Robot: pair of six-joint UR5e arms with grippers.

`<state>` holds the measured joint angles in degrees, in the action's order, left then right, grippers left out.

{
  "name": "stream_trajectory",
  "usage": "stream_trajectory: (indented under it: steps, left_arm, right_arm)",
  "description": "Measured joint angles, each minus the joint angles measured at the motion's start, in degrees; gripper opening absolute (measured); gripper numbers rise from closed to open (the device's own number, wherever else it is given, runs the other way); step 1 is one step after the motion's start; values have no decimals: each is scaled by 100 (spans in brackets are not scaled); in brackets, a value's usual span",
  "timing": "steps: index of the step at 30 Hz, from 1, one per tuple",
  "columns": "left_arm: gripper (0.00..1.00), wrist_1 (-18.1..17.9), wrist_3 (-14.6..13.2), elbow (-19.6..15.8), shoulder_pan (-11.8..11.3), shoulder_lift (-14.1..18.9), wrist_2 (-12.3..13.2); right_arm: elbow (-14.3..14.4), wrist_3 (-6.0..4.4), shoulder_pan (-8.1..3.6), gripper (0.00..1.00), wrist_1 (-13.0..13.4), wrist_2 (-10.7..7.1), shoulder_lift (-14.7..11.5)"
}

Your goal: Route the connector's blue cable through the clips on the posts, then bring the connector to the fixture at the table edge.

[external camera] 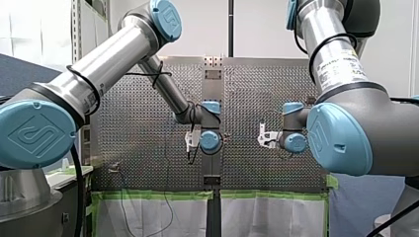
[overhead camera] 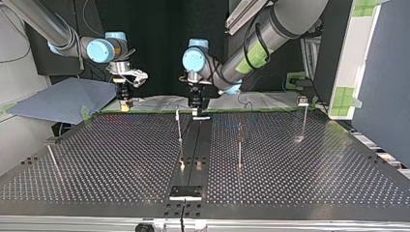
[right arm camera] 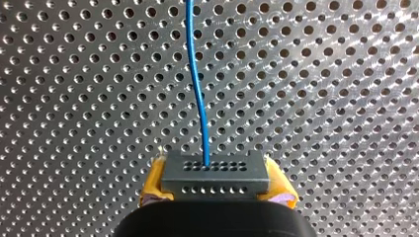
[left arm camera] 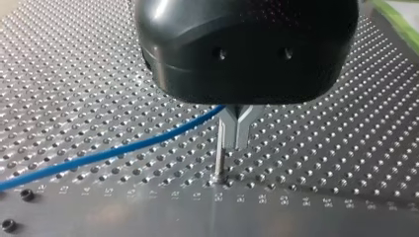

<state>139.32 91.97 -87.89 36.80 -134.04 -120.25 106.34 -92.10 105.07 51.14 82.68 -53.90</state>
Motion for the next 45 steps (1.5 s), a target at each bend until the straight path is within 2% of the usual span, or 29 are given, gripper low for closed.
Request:
stream_trajectory:
  steps: [12,20,37,39,41,42,43,45]
  left_arm:
    - [0,62,-44,119,-102,-27,83]
    - [0,247,-96,362,-120,-192,108]
    - [0,466,-108,592,-255,-204,196]
    - [3,480,-109,597,-260,-204,225]
    - [14,491,-109,598,-259,-204,267]
    - [14,498,-109,598,-258,-204,288]
    - [20,517,-111,598,-254,-203,311]
    - [20,562,-119,598,-247,-201,333]
  right_arm:
    - [-148,15,-42,0,-77,-21,25]
    - [-256,31,-59,0,-132,-32,62]
    - [-490,36,-123,0,-245,-41,91]
    - [-507,39,-126,0,-259,-41,93]
    - [-516,41,-129,0,-266,-41,98]
    - [-518,41,-129,0,-267,-41,99]
    - [-519,41,-129,0,-268,-42,100]
    - [-520,43,-128,0,-269,-48,100]
